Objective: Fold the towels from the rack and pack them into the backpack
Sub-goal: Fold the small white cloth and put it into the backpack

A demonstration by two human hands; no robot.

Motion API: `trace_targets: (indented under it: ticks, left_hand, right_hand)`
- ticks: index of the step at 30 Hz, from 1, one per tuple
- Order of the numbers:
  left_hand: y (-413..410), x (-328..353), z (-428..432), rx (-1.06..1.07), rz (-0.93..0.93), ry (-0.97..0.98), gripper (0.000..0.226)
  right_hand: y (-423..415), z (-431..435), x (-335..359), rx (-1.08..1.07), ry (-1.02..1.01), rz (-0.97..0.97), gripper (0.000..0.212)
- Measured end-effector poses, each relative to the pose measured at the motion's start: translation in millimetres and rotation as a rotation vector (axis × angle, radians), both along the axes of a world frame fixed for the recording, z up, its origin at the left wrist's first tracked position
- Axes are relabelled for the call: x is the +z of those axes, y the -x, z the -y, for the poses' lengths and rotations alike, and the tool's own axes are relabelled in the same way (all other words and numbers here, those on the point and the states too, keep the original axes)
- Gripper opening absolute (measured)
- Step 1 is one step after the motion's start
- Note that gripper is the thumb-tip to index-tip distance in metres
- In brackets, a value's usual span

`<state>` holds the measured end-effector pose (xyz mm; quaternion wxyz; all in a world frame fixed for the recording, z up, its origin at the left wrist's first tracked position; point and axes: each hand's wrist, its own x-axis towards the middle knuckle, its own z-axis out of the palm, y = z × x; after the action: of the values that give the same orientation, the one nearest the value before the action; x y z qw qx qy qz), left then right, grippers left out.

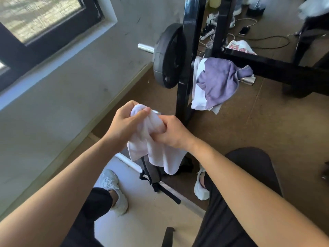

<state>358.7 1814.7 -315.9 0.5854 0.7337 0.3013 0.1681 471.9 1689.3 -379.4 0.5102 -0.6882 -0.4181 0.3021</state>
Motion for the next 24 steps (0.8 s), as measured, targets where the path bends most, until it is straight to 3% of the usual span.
trace_targets:
  ticks: [4,9,14,19,21,24]
  left_hand:
    - [29.7,2.6,2.6,-0.047,-0.033,0.032,0.029]
    - [77.8,-2.0,-3.4,-0.048,-0.031,0.179,0.025]
    - [118.5,-20.2,-14.0,0.147,0.019,0.352,0.028]
    - [170.8,-72.5,-15.4,0.419,-0.039,0.340,0.020]
    - [185.7,-92.6,-12.0,0.445,-0.120,0.280,0.026]
    - [196.0,-106.4,-17.3,0.381,-0.231,0.042,0.032]
  right_hand:
    - [24.7,-1.4,-11.7,-0.182,0.008,0.301,0.018]
    - [34.6,15.6,-28.4,-0.334,0.165,0.482,0.008]
    - [48.0,39.2,-29.8,-0.466,0.289,0.551,0.012]
    - [58.4,57.2,-28.9,-0.514,0.372,0.595,0.015]
    - [59.7,63.1,-30.0,-0.547,0.390,0.556,0.019]
    - [56.9,71.1,-33.8,-0.645,0.443,0.382,0.026]
